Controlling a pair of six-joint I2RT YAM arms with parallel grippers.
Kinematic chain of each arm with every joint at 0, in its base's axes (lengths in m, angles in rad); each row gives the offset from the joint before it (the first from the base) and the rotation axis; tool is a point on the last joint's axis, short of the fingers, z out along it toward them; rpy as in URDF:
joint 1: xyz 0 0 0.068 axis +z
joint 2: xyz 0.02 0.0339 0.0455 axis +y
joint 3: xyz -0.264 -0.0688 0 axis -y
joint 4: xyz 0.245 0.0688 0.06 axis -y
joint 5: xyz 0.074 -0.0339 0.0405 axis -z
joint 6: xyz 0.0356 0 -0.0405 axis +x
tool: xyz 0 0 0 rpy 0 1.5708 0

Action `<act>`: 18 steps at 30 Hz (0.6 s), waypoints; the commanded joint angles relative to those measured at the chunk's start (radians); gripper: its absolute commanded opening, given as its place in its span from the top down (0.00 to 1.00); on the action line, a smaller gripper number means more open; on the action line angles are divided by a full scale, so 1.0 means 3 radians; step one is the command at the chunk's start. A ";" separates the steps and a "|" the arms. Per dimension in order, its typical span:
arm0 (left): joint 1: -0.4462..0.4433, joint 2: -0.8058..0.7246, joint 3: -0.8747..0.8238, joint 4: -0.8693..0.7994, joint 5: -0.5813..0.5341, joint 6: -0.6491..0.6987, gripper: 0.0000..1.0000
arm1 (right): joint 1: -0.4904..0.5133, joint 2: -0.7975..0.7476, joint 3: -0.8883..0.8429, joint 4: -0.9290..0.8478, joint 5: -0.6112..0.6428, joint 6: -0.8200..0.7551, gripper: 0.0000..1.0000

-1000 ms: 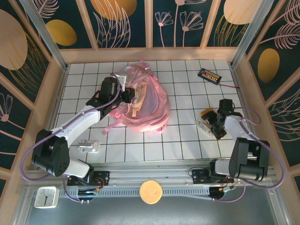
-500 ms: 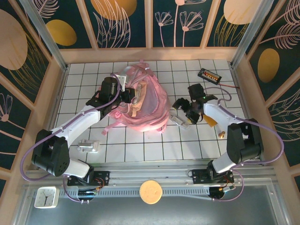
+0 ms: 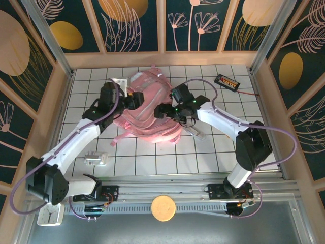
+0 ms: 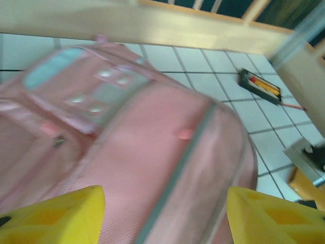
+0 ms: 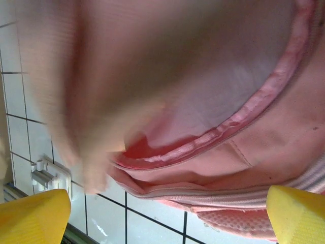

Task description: Pack the student bag

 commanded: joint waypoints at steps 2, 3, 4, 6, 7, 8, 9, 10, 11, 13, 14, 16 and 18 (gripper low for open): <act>0.0600 -0.0307 -0.0506 -0.0277 0.0071 -0.0668 0.38 | 0.0098 0.0160 0.0138 0.0093 -0.0015 0.0039 0.01; 0.0717 -0.0355 -0.0660 -0.0168 0.0214 -0.0781 0.39 | 0.0111 0.0171 0.0149 0.0102 -0.0009 0.0059 0.01; 0.0825 -0.0394 -0.0818 0.0002 0.0357 -0.0915 0.40 | 0.0118 0.0172 0.0146 0.0117 -0.0012 0.0101 0.01; 0.0944 -0.0369 -0.1070 0.0337 0.0557 -0.1154 0.42 | 0.0124 0.0149 0.0085 0.0177 -0.0031 0.0174 0.01; 0.0984 -0.0310 -0.1176 0.0567 0.0688 -0.1285 0.42 | 0.0117 0.0132 0.0054 0.0204 -0.0044 0.0194 0.01; 0.1008 -0.0228 -0.1262 0.0780 0.0784 -0.1406 0.42 | 0.0114 0.0127 0.0035 0.0208 -0.0044 0.0205 0.01; 0.1020 -0.0133 -0.1311 0.0944 0.0855 -0.1495 0.43 | 0.0109 0.0126 0.0032 0.0210 -0.0039 0.0213 0.01; 0.1033 -0.0023 -0.1353 0.1149 0.0927 -0.1584 0.43 | 0.0108 0.0131 0.0029 0.0213 -0.0048 0.0213 0.01; 0.1045 0.0082 -0.1368 0.1307 0.0976 -0.1659 0.44 | 0.0108 0.0140 0.0035 0.0218 -0.0054 0.0218 0.01; 0.1081 0.0275 -0.1359 0.1495 0.1043 -0.1755 0.45 | 0.0108 0.0161 0.0059 0.0220 -0.0063 0.0229 0.01; 0.1104 0.0359 -0.1345 0.1548 0.1051 -0.1789 0.45 | 0.0106 0.0168 0.0068 0.0228 -0.0060 0.0241 0.01; 0.1150 0.0495 -0.1331 0.1643 0.1064 -0.1820 0.46 | 0.0108 0.0163 0.0059 0.0248 -0.0057 0.0256 0.01; 0.1203 0.0624 -0.1316 0.1715 0.1072 -0.1838 0.46 | 0.0108 0.0162 0.0052 0.0244 -0.0045 0.0258 0.01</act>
